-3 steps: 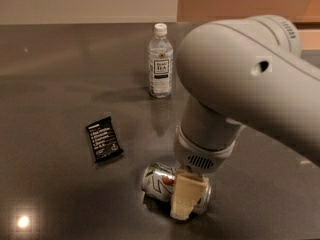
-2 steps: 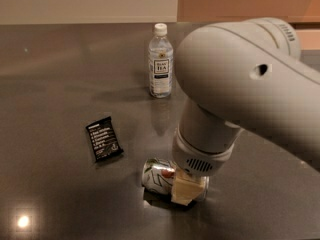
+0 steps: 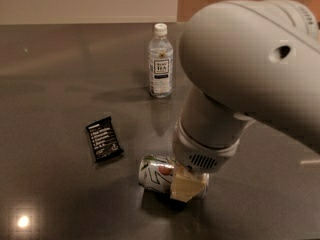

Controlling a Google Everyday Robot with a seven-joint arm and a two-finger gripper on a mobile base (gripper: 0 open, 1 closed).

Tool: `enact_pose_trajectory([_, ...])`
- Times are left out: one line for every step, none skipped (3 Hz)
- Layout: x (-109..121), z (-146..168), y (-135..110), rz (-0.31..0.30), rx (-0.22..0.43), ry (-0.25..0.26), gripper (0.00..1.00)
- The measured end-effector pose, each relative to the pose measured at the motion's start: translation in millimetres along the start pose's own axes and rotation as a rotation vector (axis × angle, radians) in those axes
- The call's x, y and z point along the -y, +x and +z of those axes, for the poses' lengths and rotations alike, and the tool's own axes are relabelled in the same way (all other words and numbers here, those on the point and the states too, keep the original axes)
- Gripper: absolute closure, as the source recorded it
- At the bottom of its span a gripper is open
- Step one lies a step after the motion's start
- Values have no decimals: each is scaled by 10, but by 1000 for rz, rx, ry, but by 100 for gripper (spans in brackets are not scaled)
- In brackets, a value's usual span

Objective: Pick 7up can

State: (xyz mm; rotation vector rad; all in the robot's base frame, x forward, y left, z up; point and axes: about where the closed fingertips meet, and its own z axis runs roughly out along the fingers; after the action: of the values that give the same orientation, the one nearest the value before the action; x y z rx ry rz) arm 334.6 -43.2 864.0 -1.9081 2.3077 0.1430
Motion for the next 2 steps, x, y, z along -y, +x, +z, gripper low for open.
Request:
enact_pose_trajectory([77,-251,-16,-19,30,18,100])
enact_pose_trajectory([189,-557,-23,-38,58,48,100])
